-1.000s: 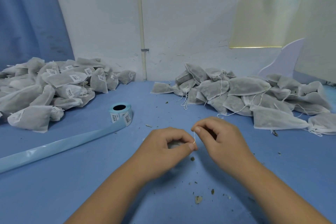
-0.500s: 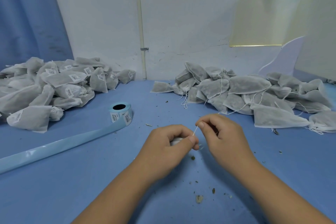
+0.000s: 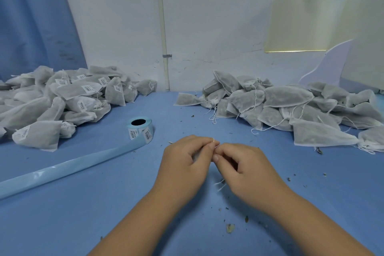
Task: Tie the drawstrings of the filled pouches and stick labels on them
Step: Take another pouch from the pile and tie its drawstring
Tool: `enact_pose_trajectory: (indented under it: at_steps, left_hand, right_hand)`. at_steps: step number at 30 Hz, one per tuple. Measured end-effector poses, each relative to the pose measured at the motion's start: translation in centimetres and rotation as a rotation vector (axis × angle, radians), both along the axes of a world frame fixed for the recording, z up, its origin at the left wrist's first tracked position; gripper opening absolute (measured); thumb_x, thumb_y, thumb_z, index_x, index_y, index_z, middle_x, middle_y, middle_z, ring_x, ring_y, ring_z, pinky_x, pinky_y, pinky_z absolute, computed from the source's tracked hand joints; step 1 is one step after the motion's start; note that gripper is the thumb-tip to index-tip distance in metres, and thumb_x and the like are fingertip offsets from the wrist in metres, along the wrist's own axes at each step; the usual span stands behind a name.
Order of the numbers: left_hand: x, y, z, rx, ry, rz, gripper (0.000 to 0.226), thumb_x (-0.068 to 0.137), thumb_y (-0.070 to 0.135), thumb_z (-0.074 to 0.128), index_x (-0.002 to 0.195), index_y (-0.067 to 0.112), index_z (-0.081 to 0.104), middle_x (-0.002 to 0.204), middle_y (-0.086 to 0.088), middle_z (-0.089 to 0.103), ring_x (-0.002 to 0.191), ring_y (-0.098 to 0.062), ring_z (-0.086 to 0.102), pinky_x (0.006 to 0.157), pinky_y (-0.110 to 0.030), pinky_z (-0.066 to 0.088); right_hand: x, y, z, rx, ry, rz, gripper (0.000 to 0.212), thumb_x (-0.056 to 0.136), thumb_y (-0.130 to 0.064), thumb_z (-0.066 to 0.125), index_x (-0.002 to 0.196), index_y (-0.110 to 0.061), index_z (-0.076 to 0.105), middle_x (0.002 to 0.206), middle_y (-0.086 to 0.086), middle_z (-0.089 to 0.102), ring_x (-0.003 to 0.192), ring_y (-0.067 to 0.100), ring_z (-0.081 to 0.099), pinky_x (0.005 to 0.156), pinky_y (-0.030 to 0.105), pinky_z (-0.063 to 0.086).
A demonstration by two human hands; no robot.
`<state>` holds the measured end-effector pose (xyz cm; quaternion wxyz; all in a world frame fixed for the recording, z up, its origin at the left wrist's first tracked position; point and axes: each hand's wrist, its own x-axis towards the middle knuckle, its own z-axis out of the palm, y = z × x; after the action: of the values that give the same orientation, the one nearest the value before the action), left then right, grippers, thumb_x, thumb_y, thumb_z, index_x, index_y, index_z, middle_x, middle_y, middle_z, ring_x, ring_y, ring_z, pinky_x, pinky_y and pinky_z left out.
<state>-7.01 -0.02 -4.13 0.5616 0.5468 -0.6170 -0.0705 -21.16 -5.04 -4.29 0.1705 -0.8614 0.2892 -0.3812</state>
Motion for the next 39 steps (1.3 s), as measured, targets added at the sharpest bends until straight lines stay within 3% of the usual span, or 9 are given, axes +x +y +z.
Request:
enact_pose_trajectory:
  at_steps: [4, 9, 12, 17, 25, 30, 32, 35, 39]
  left_hand:
    - [0.5, -0.2, -0.1, -0.041, -0.219, 0.077, 0.025, 0.089, 0.026, 0.053, 0.090, 0.015, 0.075, 0.069, 0.009, 0.061, 0.076, -0.006, 0.055, 0.067, -0.011, 0.039]
    - [0.6, 0.1, -0.2, 0.013, -0.393, 0.001, 0.025, 0.092, 0.031, 0.050, 0.084, 0.019, 0.071, 0.061, 0.017, 0.048, 0.069, -0.002, 0.049, 0.067, -0.023, 0.034]
    - [0.1, 0.5, -0.1, 0.060, -0.401, -0.065, 0.027, 0.089, 0.039, 0.050, 0.077, 0.023, 0.067, 0.061, 0.024, 0.053, 0.068, 0.007, 0.050, 0.075, -0.016, 0.031]
    - [-0.6, 1.2, 1.1, 0.225, 0.047, -0.212, 0.023, 0.078, 0.030, 0.054, 0.058, 0.032, 0.065, 0.049, 0.013, 0.049, 0.047, -0.003, 0.042, 0.053, -0.015, 0.036]
    - [0.7, 0.8, 2.5, 0.534, 0.974, -0.522, 0.011, 0.065, 0.018, 0.060, 0.057, 0.012, 0.055, 0.046, 0.002, 0.032, 0.041, -0.013, 0.034, 0.050, -0.025, 0.033]
    - [1.2, 0.3, 2.0, 0.728, 1.060, -0.514, 0.011, 0.067, 0.017, 0.057, 0.058, 0.012, 0.053, 0.045, 0.005, 0.031, 0.036, -0.012, 0.034, 0.051, -0.026, 0.027]
    - [1.2, 0.1, 1.9, 0.737, 1.070, -0.502, 0.011, 0.067, 0.017, 0.057, 0.058, 0.012, 0.052, 0.045, 0.004, 0.033, 0.036, -0.011, 0.034, 0.051, -0.026, 0.025]
    - [1.3, 0.1, 1.9, 0.739, 1.067, -0.508, 0.010, 0.065, 0.018, 0.058, 0.058, 0.012, 0.053, 0.046, 0.004, 0.034, 0.036, -0.011, 0.034, 0.050, -0.025, 0.025]
    - [1.2, 0.2, 1.8, 0.723, 1.053, -0.528, 0.011, 0.064, 0.020, 0.061, 0.058, 0.012, 0.055, 0.045, 0.004, 0.035, 0.035, -0.010, 0.034, 0.058, -0.028, 0.022]
  right_hand:
    - [-0.5, 0.5, 0.7, -0.060, 0.005, 0.019, 0.018, 0.087, -0.028, 0.053, 0.070, -0.021, 0.058, 0.058, -0.003, 0.051, 0.061, 0.012, 0.048, 0.057, 0.023, 0.038]
    - [-1.3, 0.2, 1.5, 0.042, -0.175, -0.018, 0.021, 0.085, -0.008, 0.066, 0.068, -0.021, 0.066, 0.054, 0.002, 0.049, 0.054, 0.008, 0.044, 0.053, 0.013, 0.033]
    - [-1.4, 0.3, 1.7, 0.154, -0.235, -0.022, 0.023, 0.083, -0.004, 0.065, 0.066, -0.019, 0.066, 0.051, -0.001, 0.048, 0.050, 0.005, 0.041, 0.051, 0.011, 0.033]
    - [-1.1, 0.7, 1.9, 0.352, -0.332, 0.005, 0.020, 0.083, -0.010, 0.064, 0.066, -0.019, 0.069, 0.059, 0.008, 0.055, 0.050, 0.004, 0.041, 0.049, 0.014, 0.035]
    - [-0.8, 0.2, 1.7, 0.491, -0.330, -0.098, 0.018, 0.082, -0.022, 0.064, 0.066, -0.024, 0.069, 0.050, -0.010, 0.046, 0.048, 0.007, 0.039, 0.046, 0.017, 0.034]
    - [-1.1, -0.5, 1.1, 0.185, -0.003, -0.309, 0.012, 0.086, -0.023, 0.061, 0.076, -0.029, 0.060, 0.078, -0.014, 0.056, 0.064, 0.003, 0.049, 0.061, 0.015, 0.038]
    - [-1.1, -0.2, 1.3, 0.084, -0.066, -0.322, 0.011, 0.085, -0.023, 0.062, 0.083, -0.032, 0.057, 0.088, -0.014, 0.053, 0.072, 0.004, 0.052, 0.068, 0.020, 0.041]
    - [-0.9, 0.4, 1.8, 0.107, -0.283, -0.185, 0.013, 0.082, -0.016, 0.065, 0.075, -0.027, 0.061, 0.073, -0.014, 0.056, 0.066, 0.006, 0.052, 0.060, 0.013, 0.038]
    - [-0.5, 1.2, 1.8, 0.328, -0.273, 0.030, 0.017, 0.084, -0.015, 0.065, 0.068, -0.018, 0.063, 0.054, -0.015, 0.051, 0.050, 0.001, 0.042, 0.051, 0.011, 0.035]
